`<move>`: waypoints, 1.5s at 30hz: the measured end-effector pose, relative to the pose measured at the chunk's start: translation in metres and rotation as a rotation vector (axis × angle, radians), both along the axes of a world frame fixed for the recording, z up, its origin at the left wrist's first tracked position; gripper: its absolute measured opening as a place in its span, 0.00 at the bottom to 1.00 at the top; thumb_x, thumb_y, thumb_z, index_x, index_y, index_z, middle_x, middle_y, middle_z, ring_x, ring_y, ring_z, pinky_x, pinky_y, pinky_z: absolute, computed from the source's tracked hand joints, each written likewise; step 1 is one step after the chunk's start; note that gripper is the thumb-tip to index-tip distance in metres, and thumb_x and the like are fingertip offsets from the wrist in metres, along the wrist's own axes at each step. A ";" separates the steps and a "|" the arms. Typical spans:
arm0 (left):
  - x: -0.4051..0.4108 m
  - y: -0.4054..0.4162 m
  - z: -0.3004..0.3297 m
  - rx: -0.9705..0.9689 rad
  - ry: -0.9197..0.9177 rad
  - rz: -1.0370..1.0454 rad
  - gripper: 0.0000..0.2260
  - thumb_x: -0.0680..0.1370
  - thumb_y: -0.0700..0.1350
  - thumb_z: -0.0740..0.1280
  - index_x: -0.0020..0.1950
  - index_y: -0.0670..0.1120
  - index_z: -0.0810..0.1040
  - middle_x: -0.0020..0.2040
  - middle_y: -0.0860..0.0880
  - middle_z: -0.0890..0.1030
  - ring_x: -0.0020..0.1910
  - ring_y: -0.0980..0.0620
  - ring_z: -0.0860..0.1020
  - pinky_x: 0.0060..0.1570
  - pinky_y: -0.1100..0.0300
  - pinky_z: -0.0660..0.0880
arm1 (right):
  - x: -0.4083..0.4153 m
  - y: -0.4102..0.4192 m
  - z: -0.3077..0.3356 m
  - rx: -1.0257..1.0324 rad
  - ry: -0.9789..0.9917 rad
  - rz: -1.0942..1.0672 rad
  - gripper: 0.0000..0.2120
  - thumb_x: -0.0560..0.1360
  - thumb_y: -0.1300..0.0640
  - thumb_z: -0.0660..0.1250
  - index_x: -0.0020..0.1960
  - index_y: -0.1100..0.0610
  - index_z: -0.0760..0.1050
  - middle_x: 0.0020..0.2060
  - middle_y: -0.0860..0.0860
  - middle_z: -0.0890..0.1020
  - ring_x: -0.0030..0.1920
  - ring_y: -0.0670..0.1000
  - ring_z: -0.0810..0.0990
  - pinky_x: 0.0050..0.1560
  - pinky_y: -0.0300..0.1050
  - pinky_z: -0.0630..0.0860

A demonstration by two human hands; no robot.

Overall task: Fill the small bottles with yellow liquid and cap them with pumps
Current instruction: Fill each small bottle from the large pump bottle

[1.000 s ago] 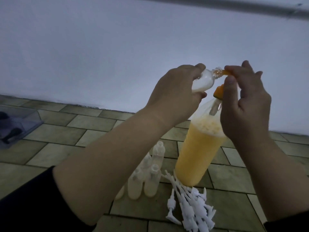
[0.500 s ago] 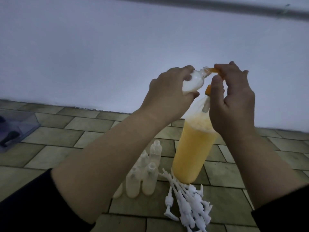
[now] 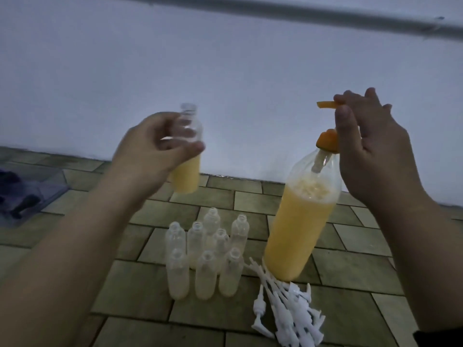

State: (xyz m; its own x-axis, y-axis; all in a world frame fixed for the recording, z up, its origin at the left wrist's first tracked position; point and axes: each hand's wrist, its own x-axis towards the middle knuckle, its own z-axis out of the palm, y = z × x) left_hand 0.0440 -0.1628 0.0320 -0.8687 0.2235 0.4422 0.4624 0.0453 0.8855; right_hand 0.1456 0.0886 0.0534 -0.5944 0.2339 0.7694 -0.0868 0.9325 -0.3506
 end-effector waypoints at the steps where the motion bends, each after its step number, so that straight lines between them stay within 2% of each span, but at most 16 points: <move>1: -0.001 -0.015 -0.009 0.030 -0.016 0.040 0.18 0.68 0.43 0.74 0.56 0.51 0.77 0.51 0.55 0.82 0.46 0.61 0.81 0.43 0.65 0.77 | 0.000 0.000 0.000 0.003 -0.004 -0.001 0.23 0.81 0.44 0.48 0.70 0.53 0.68 0.70 0.48 0.70 0.76 0.47 0.53 0.70 0.33 0.43; 3: -0.001 -0.041 -0.031 0.040 -0.066 0.110 0.19 0.65 0.46 0.73 0.55 0.52 0.77 0.50 0.54 0.82 0.47 0.60 0.81 0.42 0.66 0.76 | -0.002 0.000 -0.002 0.007 -0.002 -0.004 0.23 0.81 0.44 0.49 0.70 0.53 0.68 0.70 0.48 0.70 0.76 0.47 0.53 0.71 0.36 0.43; 9: 0.001 -0.077 -0.121 -0.192 -0.309 0.206 0.28 0.61 0.53 0.74 0.61 0.51 0.76 0.53 0.51 0.82 0.53 0.51 0.79 0.53 0.50 0.76 | -0.004 0.001 -0.003 0.022 0.009 -0.045 0.23 0.81 0.43 0.49 0.70 0.53 0.68 0.70 0.48 0.70 0.76 0.48 0.52 0.71 0.38 0.44; 13: -0.004 -0.080 -0.166 -0.236 -0.392 0.218 0.24 0.65 0.43 0.78 0.60 0.48 0.76 0.51 0.49 0.82 0.52 0.48 0.80 0.54 0.49 0.76 | -0.004 0.000 -0.004 0.017 0.017 -0.055 0.23 0.81 0.44 0.49 0.69 0.54 0.68 0.70 0.48 0.70 0.76 0.48 0.53 0.72 0.38 0.44; 16: -0.004 -0.076 -0.185 -0.240 -0.404 0.203 0.18 0.68 0.39 0.76 0.51 0.54 0.76 0.47 0.52 0.82 0.49 0.50 0.80 0.50 0.53 0.75 | -0.004 -0.001 -0.004 0.014 0.020 -0.059 0.22 0.82 0.45 0.49 0.69 0.54 0.69 0.69 0.48 0.71 0.76 0.48 0.53 0.70 0.35 0.43; 18: -0.002 -0.072 -0.191 -0.208 -0.374 0.197 0.16 0.71 0.38 0.73 0.49 0.58 0.75 0.44 0.54 0.83 0.48 0.53 0.80 0.48 0.56 0.75 | -0.004 -0.002 -0.004 0.002 0.028 -0.059 0.22 0.82 0.45 0.50 0.69 0.54 0.69 0.69 0.48 0.71 0.76 0.48 0.54 0.70 0.34 0.43; 22: 0.002 -0.067 -0.194 -0.234 -0.284 0.143 0.15 0.73 0.40 0.71 0.49 0.60 0.73 0.43 0.58 0.83 0.42 0.64 0.80 0.41 0.66 0.73 | -0.003 -0.002 -0.004 0.005 0.035 -0.065 0.21 0.82 0.46 0.50 0.69 0.55 0.69 0.69 0.49 0.71 0.76 0.50 0.55 0.74 0.44 0.47; 24: 0.001 -0.069 -0.194 -0.247 -0.282 0.108 0.17 0.74 0.39 0.70 0.49 0.62 0.73 0.43 0.60 0.83 0.42 0.64 0.81 0.41 0.66 0.75 | -0.003 -0.002 -0.004 0.009 0.039 -0.069 0.21 0.82 0.46 0.50 0.69 0.54 0.69 0.68 0.49 0.72 0.75 0.50 0.55 0.74 0.44 0.47; 27: 0.004 -0.076 -0.196 -0.207 -0.326 0.104 0.25 0.71 0.36 0.72 0.54 0.66 0.72 0.53 0.54 0.81 0.52 0.56 0.79 0.56 0.55 0.74 | -0.003 -0.001 -0.003 0.013 0.035 -0.066 0.21 0.82 0.46 0.50 0.68 0.54 0.70 0.68 0.49 0.72 0.76 0.50 0.54 0.71 0.36 0.43; 29: 0.013 -0.080 -0.202 -0.135 -0.314 0.152 0.25 0.71 0.42 0.72 0.63 0.58 0.69 0.61 0.50 0.76 0.59 0.51 0.75 0.63 0.51 0.69 | -0.003 -0.001 -0.002 0.019 0.027 -0.070 0.22 0.82 0.45 0.50 0.69 0.54 0.70 0.70 0.50 0.70 0.76 0.49 0.53 0.71 0.36 0.42; 32: 0.037 -0.078 -0.207 -0.141 -0.034 0.370 0.20 0.71 0.62 0.68 0.60 0.64 0.68 0.58 0.52 0.75 0.54 0.53 0.75 0.56 0.61 0.71 | -0.003 -0.002 -0.002 0.027 0.024 -0.070 0.22 0.81 0.45 0.51 0.69 0.54 0.69 0.72 0.50 0.67 0.76 0.49 0.52 0.72 0.41 0.43; 35: 0.060 -0.057 -0.203 -0.326 0.182 0.313 0.19 0.72 0.66 0.61 0.61 0.65 0.66 0.55 0.66 0.73 0.50 0.68 0.72 0.50 0.77 0.67 | -0.003 -0.001 -0.002 0.028 0.017 -0.060 0.22 0.81 0.45 0.50 0.69 0.54 0.69 0.70 0.50 0.69 0.76 0.48 0.53 0.72 0.39 0.44; 37: 0.065 -0.041 -0.205 -0.329 0.170 0.241 0.24 0.71 0.65 0.63 0.63 0.55 0.70 0.53 0.60 0.74 0.53 0.73 0.71 0.51 0.81 0.65 | -0.002 0.000 -0.002 0.038 0.010 -0.059 0.22 0.81 0.45 0.50 0.69 0.54 0.69 0.69 0.49 0.70 0.76 0.49 0.53 0.72 0.39 0.44; 39: 0.064 -0.029 -0.212 -0.303 0.104 0.228 0.27 0.69 0.59 0.67 0.63 0.46 0.70 0.52 0.58 0.74 0.53 0.71 0.72 0.52 0.75 0.68 | -0.002 0.001 -0.001 0.045 -0.003 -0.058 0.21 0.81 0.45 0.50 0.69 0.53 0.69 0.69 0.48 0.71 0.76 0.49 0.54 0.72 0.40 0.45; 42: 0.061 -0.022 -0.215 -0.272 -0.057 0.179 0.26 0.70 0.48 0.73 0.64 0.54 0.65 0.55 0.64 0.72 0.52 0.66 0.74 0.47 0.70 0.70 | 0.000 0.002 0.000 0.055 -0.017 -0.055 0.22 0.81 0.45 0.50 0.69 0.52 0.68 0.69 0.47 0.71 0.75 0.48 0.55 0.72 0.39 0.44; 45: 0.053 -0.020 -0.218 -0.248 -0.096 0.177 0.26 0.70 0.41 0.73 0.61 0.58 0.66 0.54 0.59 0.76 0.50 0.61 0.78 0.44 0.71 0.73 | 0.000 0.003 0.003 0.050 -0.028 -0.052 0.23 0.80 0.43 0.49 0.69 0.51 0.69 0.69 0.48 0.71 0.75 0.46 0.55 0.72 0.38 0.45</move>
